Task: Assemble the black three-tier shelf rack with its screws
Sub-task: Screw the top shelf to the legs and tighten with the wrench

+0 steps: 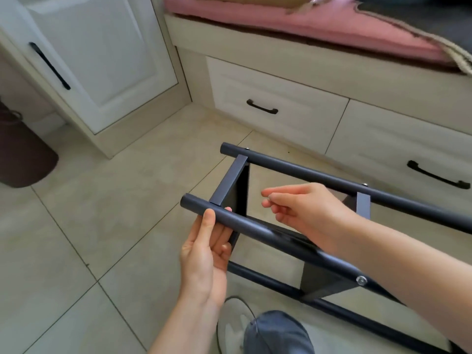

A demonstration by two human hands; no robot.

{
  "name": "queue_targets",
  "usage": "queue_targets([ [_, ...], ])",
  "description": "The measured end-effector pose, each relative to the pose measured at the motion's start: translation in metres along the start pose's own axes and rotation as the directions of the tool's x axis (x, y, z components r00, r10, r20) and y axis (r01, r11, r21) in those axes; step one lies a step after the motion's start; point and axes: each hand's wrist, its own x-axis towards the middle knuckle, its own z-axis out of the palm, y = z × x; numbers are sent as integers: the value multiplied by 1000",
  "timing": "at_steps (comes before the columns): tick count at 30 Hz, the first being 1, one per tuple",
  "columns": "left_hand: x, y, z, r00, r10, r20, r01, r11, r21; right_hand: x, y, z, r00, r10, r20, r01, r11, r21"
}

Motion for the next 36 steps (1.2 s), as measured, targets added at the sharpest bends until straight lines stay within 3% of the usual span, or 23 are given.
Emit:
queue_targets([
  [4, 6, -9, -11, 1000, -17, -9, 17, 1000, -17, 17, 8, 16, 994, 102, 40, -106, 991, 85],
  [20, 19, -13, -24, 1000, 16, -26, -13, 994, 107, 67, 29, 39, 928, 297, 224, -314, 949, 40],
  [29, 25, -15, -34, 994, 73, 85, -88, 978, 189, 74, 34, 51, 816, 395, 421, -445, 895, 24],
  [36, 29, -14, -36, 982, 144, 120, -167, 963, 213, 80, 35, 51, 800, 374, 469, -420, 907, -6],
])
